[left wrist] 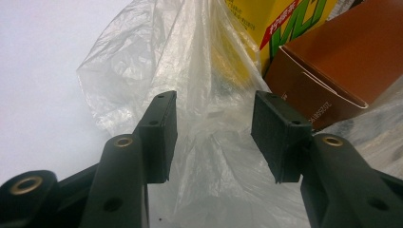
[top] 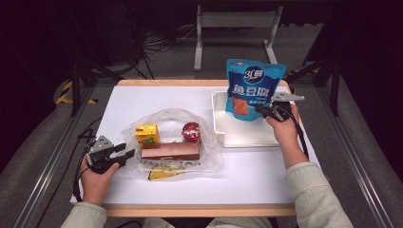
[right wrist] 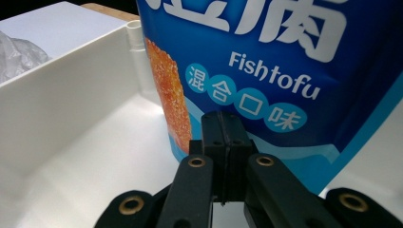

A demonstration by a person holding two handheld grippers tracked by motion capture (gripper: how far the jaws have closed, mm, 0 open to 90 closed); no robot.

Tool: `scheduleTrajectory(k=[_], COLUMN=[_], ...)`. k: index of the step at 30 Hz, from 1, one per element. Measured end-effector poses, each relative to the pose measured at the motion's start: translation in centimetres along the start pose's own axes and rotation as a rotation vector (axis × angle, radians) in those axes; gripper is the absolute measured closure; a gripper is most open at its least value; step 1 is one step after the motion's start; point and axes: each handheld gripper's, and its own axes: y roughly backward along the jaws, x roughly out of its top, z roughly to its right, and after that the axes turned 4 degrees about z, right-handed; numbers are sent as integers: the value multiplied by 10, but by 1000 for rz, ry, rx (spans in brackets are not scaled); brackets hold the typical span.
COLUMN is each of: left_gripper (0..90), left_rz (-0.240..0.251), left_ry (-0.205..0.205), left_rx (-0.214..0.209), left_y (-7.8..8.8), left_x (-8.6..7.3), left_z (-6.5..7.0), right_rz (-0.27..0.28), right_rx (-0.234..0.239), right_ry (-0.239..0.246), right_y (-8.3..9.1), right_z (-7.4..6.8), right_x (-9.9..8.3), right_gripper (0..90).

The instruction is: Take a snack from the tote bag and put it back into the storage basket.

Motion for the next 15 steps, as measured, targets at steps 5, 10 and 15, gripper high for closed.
scheduleTrajectory(k=[5,10,15], left_gripper=[516,516,516], left_rz=[-2,-7,-3], left_ry=[-1,0,3], left_rx=[1,0,1], left_y=[0,1,0], left_x=[0,0,0], left_z=[0,-1,0], right_rz=[-1,8,28], right_rx=[-16,-14,6], right_ry=[-12,-27,-16], right_y=[-1,1,7], right_z=[4,6,0], right_x=[0,-2,5], right_gripper=[900,900,900])
